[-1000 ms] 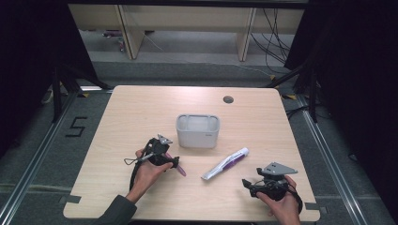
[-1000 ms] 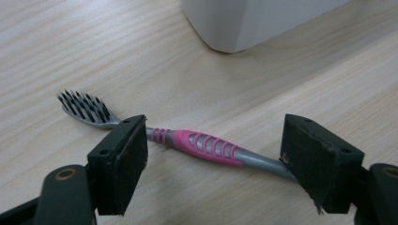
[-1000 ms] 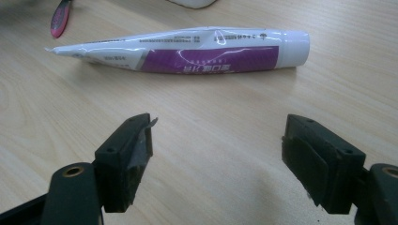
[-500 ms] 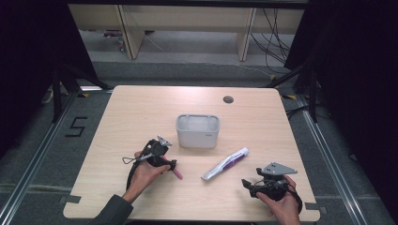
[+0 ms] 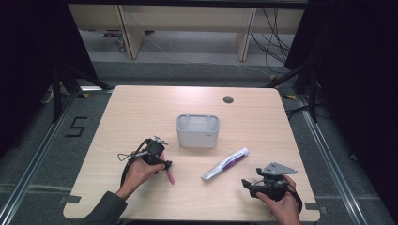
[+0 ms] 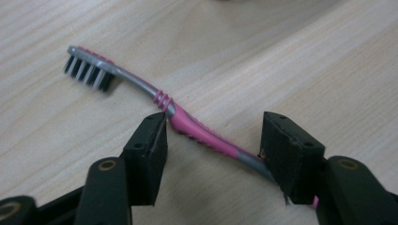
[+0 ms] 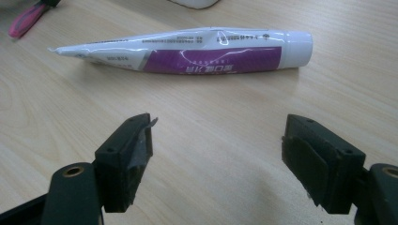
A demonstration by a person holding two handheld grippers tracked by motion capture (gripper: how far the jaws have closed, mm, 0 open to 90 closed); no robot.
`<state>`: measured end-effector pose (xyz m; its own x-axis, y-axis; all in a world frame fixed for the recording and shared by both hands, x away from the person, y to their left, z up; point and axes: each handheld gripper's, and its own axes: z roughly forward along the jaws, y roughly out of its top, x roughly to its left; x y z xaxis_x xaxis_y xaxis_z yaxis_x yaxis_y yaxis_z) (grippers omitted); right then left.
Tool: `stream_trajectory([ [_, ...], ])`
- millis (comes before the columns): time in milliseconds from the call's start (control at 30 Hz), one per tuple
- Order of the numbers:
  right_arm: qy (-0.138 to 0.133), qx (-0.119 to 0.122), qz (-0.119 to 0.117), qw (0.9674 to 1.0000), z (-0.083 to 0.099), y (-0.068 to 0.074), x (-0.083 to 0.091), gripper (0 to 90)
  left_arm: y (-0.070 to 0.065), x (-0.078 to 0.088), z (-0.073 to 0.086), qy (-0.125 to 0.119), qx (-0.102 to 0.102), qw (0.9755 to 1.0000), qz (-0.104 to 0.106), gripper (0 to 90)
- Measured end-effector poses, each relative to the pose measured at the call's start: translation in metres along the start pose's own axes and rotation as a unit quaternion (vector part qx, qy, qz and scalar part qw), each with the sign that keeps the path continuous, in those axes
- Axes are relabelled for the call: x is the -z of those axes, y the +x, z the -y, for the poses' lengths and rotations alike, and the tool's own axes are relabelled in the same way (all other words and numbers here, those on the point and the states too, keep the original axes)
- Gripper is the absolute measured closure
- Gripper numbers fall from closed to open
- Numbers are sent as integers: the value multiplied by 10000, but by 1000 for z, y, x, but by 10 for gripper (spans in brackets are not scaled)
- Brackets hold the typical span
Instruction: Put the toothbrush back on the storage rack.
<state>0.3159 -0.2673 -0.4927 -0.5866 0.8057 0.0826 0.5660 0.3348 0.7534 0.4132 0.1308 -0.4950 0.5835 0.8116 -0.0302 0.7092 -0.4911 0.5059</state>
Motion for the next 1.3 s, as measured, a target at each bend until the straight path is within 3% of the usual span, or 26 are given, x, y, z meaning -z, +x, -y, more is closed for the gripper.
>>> stream_trajectory([
  [100,-37,79,75,9999,0,-1,1,259,3,2,0,110,-43,9999,56,490],
  [200,-21,-34,55,10000,0,1,1,259,7,5,-1,241,-95,9995,174,547],
  [267,-31,72,63,9999,0,-1,1,259,8,6,-1,334,-166,9991,198,583],
  [367,-2,-9,-17,10000,0,0,0,259,10,8,0,448,-266,9984,228,606],
  [600,-25,84,39,10000,0,0,0,259,10,9,-2,675,-403,9964,316,690],
  [700,-26,65,41,10000,0,0,0,259,9,9,-7,845,-622,9939,340,711],
  [967,5,25,46,10000,0,1,1,259,5,6,-16,1259,-843,9880,312,787],
  [1300,14,9,17,10000,0,1,0,262,5,7,-16,1400,-1170,9829,263,820],
])
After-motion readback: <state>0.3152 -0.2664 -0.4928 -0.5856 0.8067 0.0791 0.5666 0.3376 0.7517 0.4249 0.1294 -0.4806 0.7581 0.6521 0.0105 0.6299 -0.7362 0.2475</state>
